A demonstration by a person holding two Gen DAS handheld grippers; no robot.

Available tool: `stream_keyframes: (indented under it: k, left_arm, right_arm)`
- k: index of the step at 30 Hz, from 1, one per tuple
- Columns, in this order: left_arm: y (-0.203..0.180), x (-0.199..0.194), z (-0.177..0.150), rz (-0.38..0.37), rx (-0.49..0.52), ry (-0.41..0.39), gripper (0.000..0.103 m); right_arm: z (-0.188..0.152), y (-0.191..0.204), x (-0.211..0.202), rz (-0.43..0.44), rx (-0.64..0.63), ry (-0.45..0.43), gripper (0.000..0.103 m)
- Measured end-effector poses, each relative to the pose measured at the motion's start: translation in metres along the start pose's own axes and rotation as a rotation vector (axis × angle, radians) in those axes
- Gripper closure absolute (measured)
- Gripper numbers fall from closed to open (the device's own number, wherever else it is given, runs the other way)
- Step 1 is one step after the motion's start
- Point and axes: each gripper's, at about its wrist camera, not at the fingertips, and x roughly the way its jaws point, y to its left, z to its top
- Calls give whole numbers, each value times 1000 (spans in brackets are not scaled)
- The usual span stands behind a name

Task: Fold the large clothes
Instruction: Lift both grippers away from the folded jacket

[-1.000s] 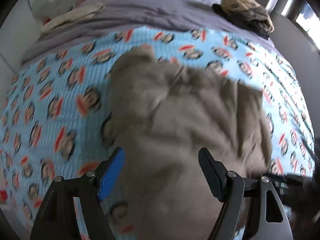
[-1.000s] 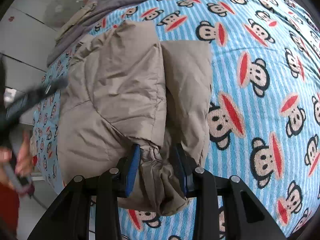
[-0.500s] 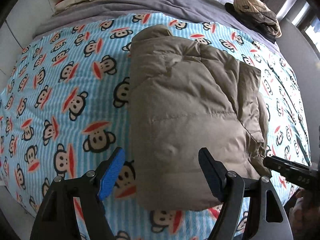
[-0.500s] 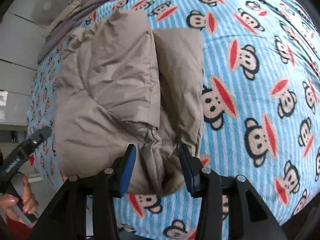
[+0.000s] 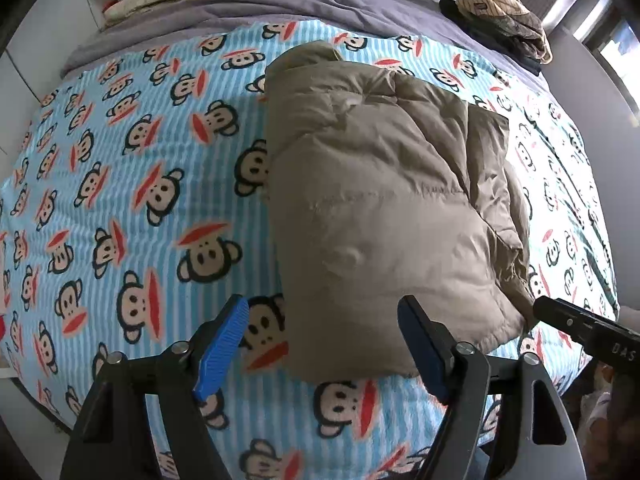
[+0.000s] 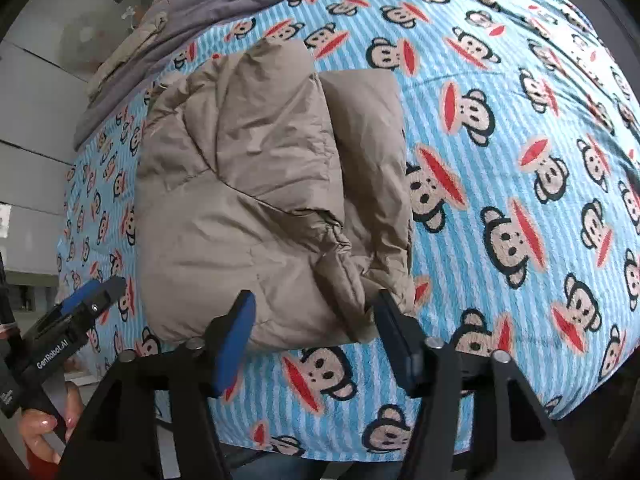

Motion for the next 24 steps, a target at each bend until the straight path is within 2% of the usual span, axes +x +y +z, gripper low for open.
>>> stream_keyframes:
  k: [1, 2, 4, 7, 14, 16, 21, 24]
  left_arm:
    - [1, -3, -1, 3, 2, -10, 2]
    - [2, -6, -3, 10, 5, -25, 1]
    - [2, -12, -4, 19, 23, -35, 1]
    - [2, -21, -4, 44, 34, -49, 1]
    - [1, -51, -7, 95, -8, -128, 1]
    - [1, -55, -9, 96, -25, -133, 0]
    - [-7, -66, -19, 127, -50, -146, 1]
    - [-14, -79, -26, 147, -54, -176, 1]
  right_arm:
    - [-1, 3, -3, -4, -1, -8, 31]
    - [-2, 6, -5, -6, -1, -15, 30]
    - [-4, 11, -11, -13, 0, -38, 25]
    - [-6, 17, -20, -20, -2, -64, 24]
    - [-6, 33, -38, -59, -45, -137, 20]
    - [-7, 34, -46, -67, -53, -168, 1]
    - [-11, 33, -70, -103, -78, -253, 0]
    - [-12, 32, -80, -117, -84, -258, 0]
